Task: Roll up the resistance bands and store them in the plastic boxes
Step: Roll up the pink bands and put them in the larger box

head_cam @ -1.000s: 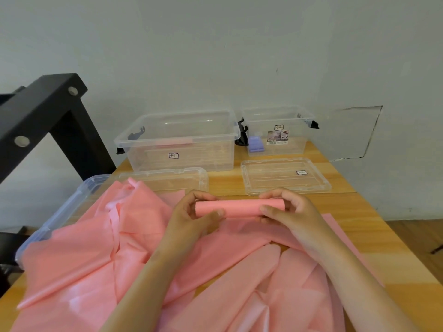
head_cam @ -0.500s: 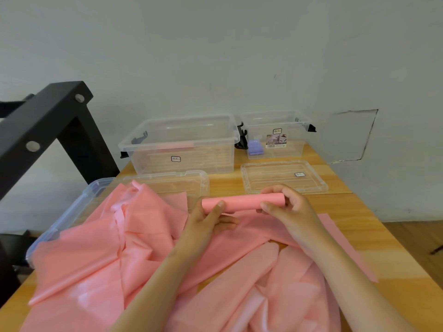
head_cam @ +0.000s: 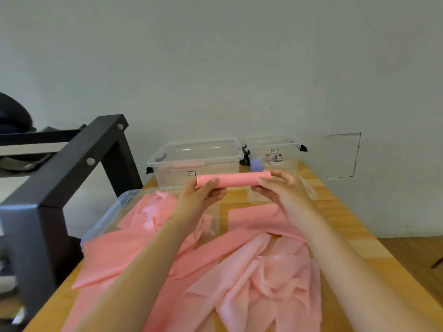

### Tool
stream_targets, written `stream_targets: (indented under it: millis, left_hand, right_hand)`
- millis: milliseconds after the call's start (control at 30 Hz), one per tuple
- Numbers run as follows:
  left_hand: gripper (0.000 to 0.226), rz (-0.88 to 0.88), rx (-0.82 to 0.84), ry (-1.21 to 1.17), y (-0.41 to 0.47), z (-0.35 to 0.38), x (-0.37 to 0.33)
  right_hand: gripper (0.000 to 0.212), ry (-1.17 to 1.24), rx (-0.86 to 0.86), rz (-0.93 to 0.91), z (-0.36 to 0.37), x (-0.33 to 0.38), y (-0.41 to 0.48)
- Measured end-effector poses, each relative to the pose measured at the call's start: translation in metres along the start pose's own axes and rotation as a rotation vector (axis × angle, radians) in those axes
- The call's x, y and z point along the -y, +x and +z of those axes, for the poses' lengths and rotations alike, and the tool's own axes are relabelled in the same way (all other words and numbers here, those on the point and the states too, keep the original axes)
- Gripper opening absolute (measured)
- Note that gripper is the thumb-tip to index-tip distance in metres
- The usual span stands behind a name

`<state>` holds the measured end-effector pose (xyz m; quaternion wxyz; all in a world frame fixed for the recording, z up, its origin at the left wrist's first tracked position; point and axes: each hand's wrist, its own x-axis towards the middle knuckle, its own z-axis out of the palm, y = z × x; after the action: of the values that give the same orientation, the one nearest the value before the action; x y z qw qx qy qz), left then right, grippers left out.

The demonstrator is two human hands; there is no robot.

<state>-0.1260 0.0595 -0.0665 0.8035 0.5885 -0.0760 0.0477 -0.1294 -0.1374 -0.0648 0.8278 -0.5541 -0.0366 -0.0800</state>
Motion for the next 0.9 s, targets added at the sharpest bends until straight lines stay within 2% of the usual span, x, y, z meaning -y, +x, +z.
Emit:
stream_targets:
  millis: [133, 267, 400, 700, 900]
  left_hand:
    - [0.019, -0.040, -0.015, -0.071, -0.022, -0.002, -0.022]
    - [0.016, -0.081, -0.004, -0.087, -0.026, -0.007, -0.035]
    - [0.015, -0.070, -0.050, -0.059, -0.003, -0.015, -0.039]
    - [0.028, 0.005, -0.136, 0.105, 0.127, -0.055, -0.032]
    - [0.020, -0.125, -0.137, 0.156, 0.228, -0.094, -0.046]
  right_hand:
    - [0.030, -0.046, -0.024, 0.034, 0.011, 0.012, -0.017]
    - [0.023, 0.095, -0.003, 0.084, 0.025, 0.019, -0.020]
    - [0.021, 0.136, 0.011, 0.124, 0.038, 0.018, 0.005]
    - [0.030, 0.137, -0.058, 0.091, 0.077, -0.014, 0.139]
    - [0.023, 0.054, -0.025, 0.143, 0.111, -0.031, 0.250]
